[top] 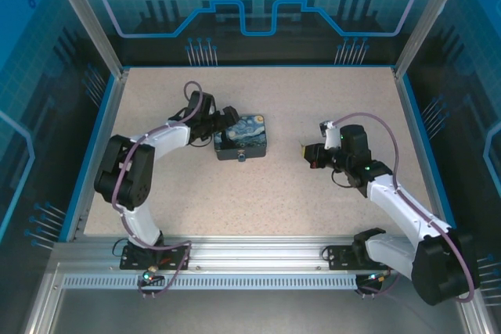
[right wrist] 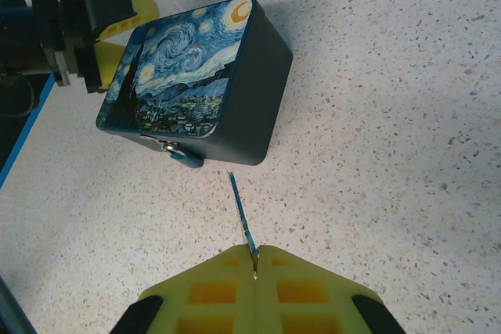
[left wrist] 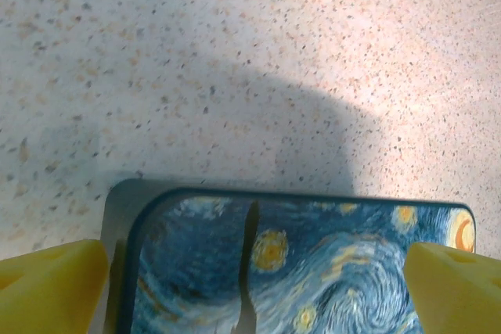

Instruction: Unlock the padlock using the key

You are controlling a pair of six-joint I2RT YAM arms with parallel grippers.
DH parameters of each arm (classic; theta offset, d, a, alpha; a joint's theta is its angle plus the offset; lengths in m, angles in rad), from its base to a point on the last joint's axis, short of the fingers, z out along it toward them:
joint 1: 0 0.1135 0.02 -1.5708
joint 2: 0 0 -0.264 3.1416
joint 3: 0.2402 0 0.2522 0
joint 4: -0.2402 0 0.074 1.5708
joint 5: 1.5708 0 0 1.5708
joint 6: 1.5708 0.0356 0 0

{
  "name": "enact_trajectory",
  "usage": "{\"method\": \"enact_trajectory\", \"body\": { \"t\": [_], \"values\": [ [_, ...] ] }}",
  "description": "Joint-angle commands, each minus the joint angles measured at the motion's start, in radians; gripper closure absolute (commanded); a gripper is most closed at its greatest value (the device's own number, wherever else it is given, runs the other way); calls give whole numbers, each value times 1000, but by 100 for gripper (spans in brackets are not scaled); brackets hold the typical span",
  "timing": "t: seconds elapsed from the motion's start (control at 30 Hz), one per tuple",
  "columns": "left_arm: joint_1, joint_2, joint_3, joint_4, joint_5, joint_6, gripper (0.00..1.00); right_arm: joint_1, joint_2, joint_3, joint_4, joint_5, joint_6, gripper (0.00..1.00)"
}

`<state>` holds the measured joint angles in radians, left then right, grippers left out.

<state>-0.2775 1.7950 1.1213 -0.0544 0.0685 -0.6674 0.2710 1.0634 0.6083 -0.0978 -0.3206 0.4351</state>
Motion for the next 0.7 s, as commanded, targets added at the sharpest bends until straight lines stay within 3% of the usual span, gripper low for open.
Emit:
{"method": "enact_trajectory", "body": {
  "t": [0.0,0.2,0.3,0.43,0.57,0.67],
  "values": [
    [5,-27,28,-34,-44,61,1,-18,-29,-13,-24,8,-16,100],
    [-30,-240,-103,-99,-223,147,2,-27,-55,-40,4,25,-3,100],
    [-111,-329,-154,-175,-325,176,5,-27,-57,-51,29,28,7,100],
    [-249,-401,-218,-245,-432,112,12,-27,-66,-67,50,52,18,100],
    [-391,-415,-253,-270,-549,62,17,-27,-71,-75,62,54,16,100],
    [-444,-387,-275,-243,-578,52,19,-27,-71,-84,80,48,18,100]
  ]
}}
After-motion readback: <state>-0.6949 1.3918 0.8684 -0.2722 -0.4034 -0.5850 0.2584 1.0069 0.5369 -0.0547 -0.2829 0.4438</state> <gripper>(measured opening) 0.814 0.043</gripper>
